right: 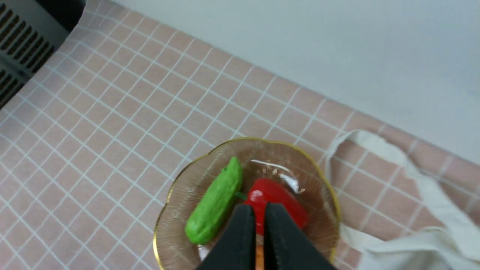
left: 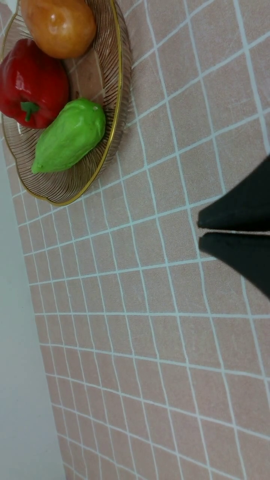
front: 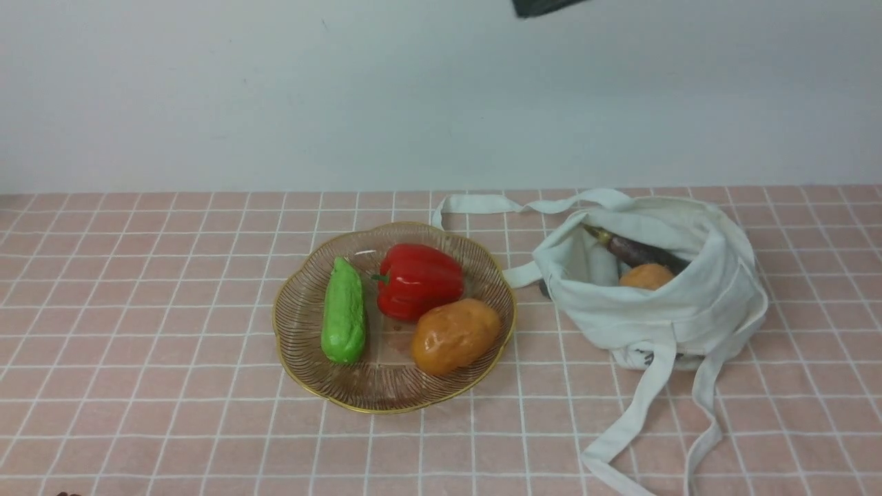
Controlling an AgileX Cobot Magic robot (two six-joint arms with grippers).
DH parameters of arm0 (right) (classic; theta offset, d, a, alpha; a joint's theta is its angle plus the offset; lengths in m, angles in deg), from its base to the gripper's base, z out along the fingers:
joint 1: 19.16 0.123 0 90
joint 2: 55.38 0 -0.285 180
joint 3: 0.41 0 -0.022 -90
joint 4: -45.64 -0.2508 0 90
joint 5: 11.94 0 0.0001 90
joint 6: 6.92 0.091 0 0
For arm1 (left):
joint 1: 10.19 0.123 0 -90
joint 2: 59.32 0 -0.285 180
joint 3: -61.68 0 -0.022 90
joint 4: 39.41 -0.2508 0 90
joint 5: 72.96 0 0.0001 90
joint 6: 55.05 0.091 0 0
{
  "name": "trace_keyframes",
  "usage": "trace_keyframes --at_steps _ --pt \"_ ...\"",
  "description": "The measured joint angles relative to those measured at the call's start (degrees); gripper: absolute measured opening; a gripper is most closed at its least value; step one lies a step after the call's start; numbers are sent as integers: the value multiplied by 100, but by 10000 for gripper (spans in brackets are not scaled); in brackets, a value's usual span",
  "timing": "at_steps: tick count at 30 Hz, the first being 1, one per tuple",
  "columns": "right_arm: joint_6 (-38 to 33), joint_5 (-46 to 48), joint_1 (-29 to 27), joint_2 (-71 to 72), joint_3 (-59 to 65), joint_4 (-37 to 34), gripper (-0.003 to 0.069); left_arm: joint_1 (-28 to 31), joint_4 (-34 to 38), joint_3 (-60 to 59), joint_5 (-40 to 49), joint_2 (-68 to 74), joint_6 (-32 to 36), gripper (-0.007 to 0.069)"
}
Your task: Take vegetables from bag on pink coffee tablecloth place on plate.
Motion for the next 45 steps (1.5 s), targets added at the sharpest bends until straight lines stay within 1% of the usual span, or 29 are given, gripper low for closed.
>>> trace_keyframes --at_steps 1,4,6,7,8,9,10,12,13,14,15,16,17,18,20,21,22,24,27,45 --pt "4 13 0 470 301 312 -6 0 0 0 0 0 0 -5" --pt "47 41 -7 1695 1223 947 -14 0 0 0 0 0 0 -5" --pt "116 41 -7 2376 1835 1260 -15 0 0 0 0 0 0 -5" --pt "152 -54 -7 3001 2482 1477 -15 0 0 0 0 0 0 -5" --pt "169 -291 -7 3469 3016 1547 -15 0 0 0 0 0 0 -5" --pt "169 -355 -7 3563 3129 1558 -15 0 0 0 0 0 0 -5" --pt "174 -674 -7 3951 3602 1594 -15 0 0 0 0 0 0 -5" --pt "176 -2293 -7 5343 5463 1589 -15 0 0 0 0 0 0 -5" --pt "176 -2429 -7 5445 5604 1575 -15 0 0 0 0 0 0 -5" --pt "170 -3667 -7 6329 6865 1504 -15 0 0 0 0 0 0 -5" --pt "170 -3798 -7 6515 6997 1479 -15 0 0 0 0 0 0 -5" --pt "170 -4293 -7 6787 7519 1437 -15 0 0 0 0 0 0 -5" --pt "170 -5023 -7 7375 8320 1353 -15 0 0 0 0 0 0 -5" --pt "170 -5402 -7 7761 8786 1301 -15 0 0 0 0 0 0 -5" --pt "170 -5851 -7 8517 9493 1254 -15 0 0 0 0 0 0 -5" --pt "170 -5868 -7 8580 9538 1254 -15 0 0 0 0 0 0 -5" --pt "170 -5963 -7 9031 9797 1254 -15 0 0 0 0 0 0 -5" --pt "165 -6023 -7 9502 10028 1259 -15 0 0 0 0 0 0 -5" --pt "166 -6066 -7 9800 10220 1259 -15 0 0 0 0 0 0 -5" --pt "166 -6024 -7 9837 10282 1264 -15 0 5 0 0 0 0 -5"
